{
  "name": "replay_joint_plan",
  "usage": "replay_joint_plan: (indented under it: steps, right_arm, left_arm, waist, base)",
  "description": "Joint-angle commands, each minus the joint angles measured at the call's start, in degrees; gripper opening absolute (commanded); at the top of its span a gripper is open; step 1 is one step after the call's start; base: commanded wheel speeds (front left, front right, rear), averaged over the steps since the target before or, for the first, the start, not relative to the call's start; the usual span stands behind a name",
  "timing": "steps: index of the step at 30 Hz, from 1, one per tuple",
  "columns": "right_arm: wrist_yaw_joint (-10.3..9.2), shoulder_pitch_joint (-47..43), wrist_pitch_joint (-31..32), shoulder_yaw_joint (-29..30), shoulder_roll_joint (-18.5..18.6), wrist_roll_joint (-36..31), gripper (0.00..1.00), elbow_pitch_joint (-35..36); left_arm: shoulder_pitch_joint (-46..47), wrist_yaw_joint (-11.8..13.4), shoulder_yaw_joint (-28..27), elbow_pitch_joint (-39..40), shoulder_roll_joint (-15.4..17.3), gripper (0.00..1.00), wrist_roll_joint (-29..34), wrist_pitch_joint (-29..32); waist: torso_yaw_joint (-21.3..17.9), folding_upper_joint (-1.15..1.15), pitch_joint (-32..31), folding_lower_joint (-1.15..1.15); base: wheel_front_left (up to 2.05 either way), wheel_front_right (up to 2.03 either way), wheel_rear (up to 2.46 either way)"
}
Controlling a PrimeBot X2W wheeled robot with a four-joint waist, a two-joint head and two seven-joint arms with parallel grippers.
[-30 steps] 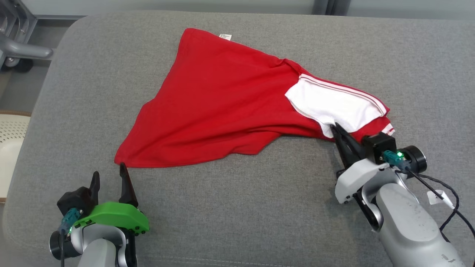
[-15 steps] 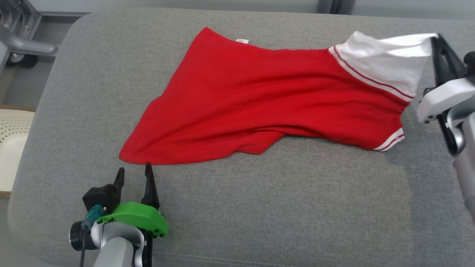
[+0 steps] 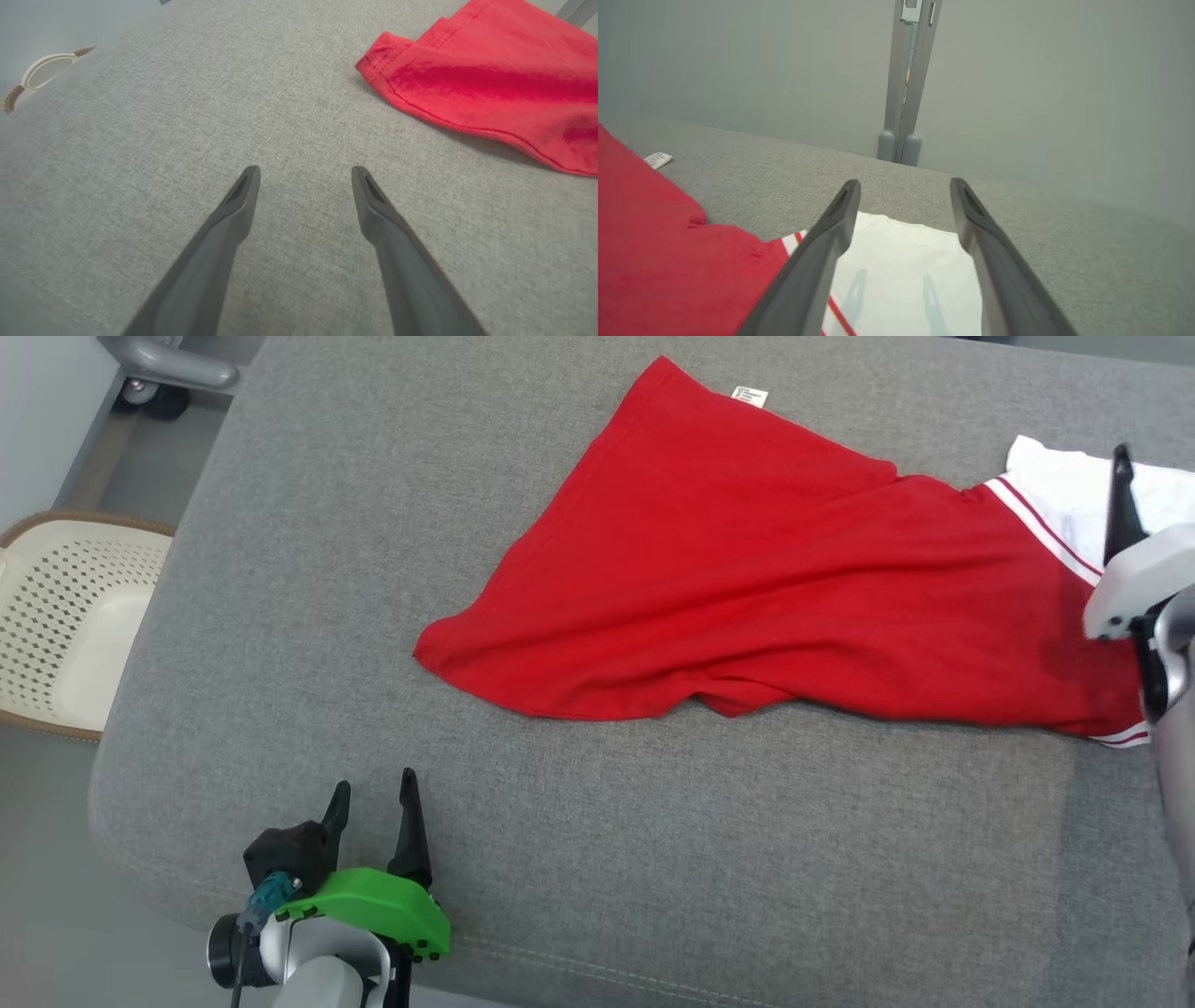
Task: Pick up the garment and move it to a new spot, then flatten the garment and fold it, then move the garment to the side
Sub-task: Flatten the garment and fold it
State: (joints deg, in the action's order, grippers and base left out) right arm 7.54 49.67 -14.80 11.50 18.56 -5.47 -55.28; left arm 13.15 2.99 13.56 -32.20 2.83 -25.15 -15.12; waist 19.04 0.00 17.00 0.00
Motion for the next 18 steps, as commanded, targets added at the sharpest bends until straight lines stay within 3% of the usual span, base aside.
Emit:
replay_joint_plan:
  steps: [1,9,18]
  right_arm:
    - [-0.10,-4.02,-0.49,-1.41,-0.98,2.38,1.00,3.14]
    - [-0.10,-22.61,-0.37,-6.42,-3.23,14.77,1.00,16.75]
    - [-0.09,-31.10,-0.38,-9.15,-4.54,20.63,1.00,17.40]
  left_arm:
    - [-1.07,0.19,-0.65,0.42,0.16,1.00,0.14,-0.02]
    - [-0.96,-0.50,-2.11,1.45,0.22,1.00,2.87,-0.02]
    - [-1.03,-1.44,-1.23,1.45,0.22,1.00,3.61,-0.02]
  waist:
    - [-2.49,0.00,-1.60,0.00]
    - [-9.42,0.00,-5.15,0.00]
    - [-10.78,0.00,-5.55,0.00]
  base:
    - [0.00,0.00,0.00]
    - [0.00,0.00,0.00]
    - [0.00,0.00,0.00]
